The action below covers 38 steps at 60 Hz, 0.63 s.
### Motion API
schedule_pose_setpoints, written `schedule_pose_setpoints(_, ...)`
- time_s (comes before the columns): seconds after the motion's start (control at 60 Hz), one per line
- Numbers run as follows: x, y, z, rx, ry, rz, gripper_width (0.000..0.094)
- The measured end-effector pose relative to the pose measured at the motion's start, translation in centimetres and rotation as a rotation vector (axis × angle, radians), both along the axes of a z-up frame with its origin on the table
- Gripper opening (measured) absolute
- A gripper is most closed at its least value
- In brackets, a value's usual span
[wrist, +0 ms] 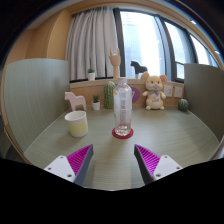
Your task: Pour water
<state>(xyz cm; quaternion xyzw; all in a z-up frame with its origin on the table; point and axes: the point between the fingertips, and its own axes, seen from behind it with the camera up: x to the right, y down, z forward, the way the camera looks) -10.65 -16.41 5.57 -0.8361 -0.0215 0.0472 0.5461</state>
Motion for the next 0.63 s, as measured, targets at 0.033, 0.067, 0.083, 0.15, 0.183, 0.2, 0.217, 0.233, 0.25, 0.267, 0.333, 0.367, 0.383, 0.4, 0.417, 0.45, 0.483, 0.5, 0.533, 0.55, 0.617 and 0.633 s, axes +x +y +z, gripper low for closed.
schedule_pose_setpoints(0.033, -0.1, -0.6, 0.4, 0.005, -0.007, 0.006, 0.0842)
schedule_pose_setpoints(0.067, -0.3, -1.1, 0.8, 0.011, -0.014, 0.012, 0.0842)
schedule_pose_setpoints(0.083, -0.3, -1.5, 1.2, 0.012, -0.015, 0.018, 0.0843)
schedule_pose_setpoints(0.15, -0.4, -2.2, 2.1, 0.027, -0.016, 0.023, 0.0842)
schedule_pose_setpoints(0.183, -0.4, -2.5, 2.6, 0.035, -0.009, 0.026, 0.0842)
schedule_pose_setpoints(0.2, -0.4, -2.6, 2.9, 0.04, -0.008, 0.025, 0.0842)
schedule_pose_setpoints(0.217, -0.3, -2.8, 3.2, 0.045, -0.009, 0.023, 0.0842)
schedule_pose_setpoints(0.233, 0.0, -2.9, 3.6, 0.047, -0.01, 0.021, 0.0843)
schedule_pose_setpoints(0.25, 0.1, -3.0, 3.9, 0.051, -0.011, 0.018, 0.0842)
schedule_pose_setpoints(0.267, 0.2, -3.1, 4.2, 0.056, -0.01, 0.014, 0.0843)
schedule_pose_setpoints(0.333, 0.4, -3.6, 5.4, 0.077, -0.01, 0.012, 0.0842)
schedule_pose_setpoints(0.367, 0.5, -3.8, 6.0, 0.083, -0.011, 0.011, 0.0842)
schedule_pose_setpoints(0.383, 0.5, -3.9, 6.3, 0.088, -0.01, 0.011, 0.084)
schedule_pose_setpoints(0.4, 0.5, -4.1, 6.7, 0.091, -0.009, 0.012, 0.0842)
schedule_pose_setpoints(0.417, 0.5, -4.2, 6.9, 0.095, -0.009, 0.014, 0.0841)
schedule_pose_setpoints(0.45, 0.4, -4.5, 7.5, 0.104, -0.006, 0.017, 0.084)
schedule_pose_setpoints(0.483, 0.3, -4.8, 8.1, 0.114, -0.004, 0.02, 0.0842)
schedule_pose_setpoints(0.5, 0.3, -4.9, 8.4, 0.12, -0.003, 0.021, 0.0842)
schedule_pose_setpoints(0.533, 0.3, -5.2, 8.9, 0.132, -0.001, 0.021, 0.0842)
schedule_pose_setpoints(0.55, 0.3, -5.2, 9.2, 0.138, -0.001, 0.02, 0.0842)
schedule_pose_setpoints(0.617, 0.4, -5.5, 9.7, 0.153, -0.008, 0.02, 0.0842)
schedule_pose_setpoints(0.633, 0.5, -5.5, 9.9, 0.157, -0.008, 0.017, 0.0845)
